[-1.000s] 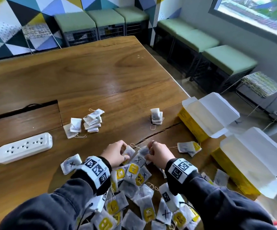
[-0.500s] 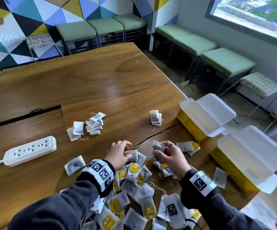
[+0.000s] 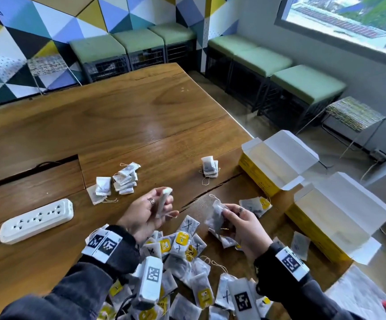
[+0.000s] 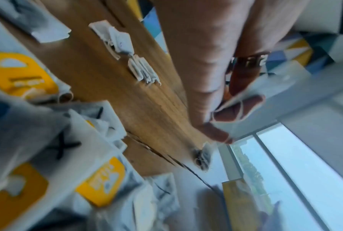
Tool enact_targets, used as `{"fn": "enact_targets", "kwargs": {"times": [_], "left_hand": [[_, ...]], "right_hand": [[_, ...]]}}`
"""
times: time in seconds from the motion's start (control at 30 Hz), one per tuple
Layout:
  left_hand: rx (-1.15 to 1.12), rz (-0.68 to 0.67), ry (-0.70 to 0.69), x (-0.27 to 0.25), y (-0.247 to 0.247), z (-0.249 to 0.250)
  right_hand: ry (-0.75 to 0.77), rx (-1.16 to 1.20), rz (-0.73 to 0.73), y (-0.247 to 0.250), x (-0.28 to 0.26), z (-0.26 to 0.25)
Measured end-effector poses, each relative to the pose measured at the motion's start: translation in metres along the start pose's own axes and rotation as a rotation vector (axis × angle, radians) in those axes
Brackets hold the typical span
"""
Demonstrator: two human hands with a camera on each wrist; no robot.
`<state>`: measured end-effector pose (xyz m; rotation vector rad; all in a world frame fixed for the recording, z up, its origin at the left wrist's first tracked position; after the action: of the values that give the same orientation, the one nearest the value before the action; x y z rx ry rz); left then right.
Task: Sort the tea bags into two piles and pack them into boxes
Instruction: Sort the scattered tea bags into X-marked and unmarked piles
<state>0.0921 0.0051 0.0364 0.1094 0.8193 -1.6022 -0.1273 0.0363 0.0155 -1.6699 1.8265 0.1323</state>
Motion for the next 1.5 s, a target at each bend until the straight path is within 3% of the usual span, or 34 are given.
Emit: {"fn": "enact_targets", "kwargs": {"times": [0.13, 0.33, 0.5, 0.63, 0.73, 0.8, 0.9, 1.0, 1.13, 1.23, 1.37, 1.5], "left_hand": [[-0.262, -0.131, 0.163, -0.016, -0.01, 0.009], [-0.258, -0.181, 0.15, -0.029, -0.008, 0.011], [-0.143, -0.162, 0.19, -0.037, -0.01, -0.004], [-0.267, -0.35, 0.159, -0.045, -0.016, -0.025], [-0.293, -0.236, 0.129, -0.043, -0.015, -0.032], [-0.299, -0.111, 0.148, -0.041, -0.007, -0.032], [-0.229, 0.019, 0.186, -0.046, 0.02, -0.024], [-0.195, 0.094, 0.219, -0.053, 0.053, -0.012], [0.28, 0.418, 0.101, -0.053, 0.098, 0.005], [0.887, 0.655, -0.024, -0.052, 0.126, 0.018], [1.258, 0.63, 0.035, -0.045, 0.149, 0.013], [1.493, 0.554, 0.065, -0.038, 0.151, 0.006]], "right_hand": [[-0.056, 0.031, -0.002, -0.004, -0.009, -0.001], [-0.126, 0.152, -0.111, -0.018, -0.02, -0.01], [-0.007, 0.131, -0.212, -0.042, -0.035, -0.014], [0.241, -0.232, -0.163, -0.069, -0.038, 0.001], [0.468, -0.747, -0.091, -0.082, -0.032, 0.014], [0.539, -0.854, -0.061, -0.081, -0.025, 0.012], [0.452, -0.709, -0.008, -0.065, -0.001, -0.001], [0.36, -0.953, -0.064, -0.052, 0.025, -0.007], [0.253, -1.538, -0.448, -0.053, 0.044, 0.008], [0.264, -1.663, -0.495, -0.054, 0.052, 0.014], [0.293, -1.67, -0.471, -0.052, 0.053, 0.011], [0.242, -1.374, -0.272, -0.042, 0.046, 0.005]]}}
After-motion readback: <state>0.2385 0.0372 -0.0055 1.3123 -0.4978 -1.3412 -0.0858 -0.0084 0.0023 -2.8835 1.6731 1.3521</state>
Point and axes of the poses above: each hand's wrist, its own x-axis towards the middle knuckle, its own y-axis out of the back of the hand, z = x × y, the point moved 1 cm from there along x, towards the middle knuckle, and after that the axes turned 8 degrees about x, right-handed, at the moved point
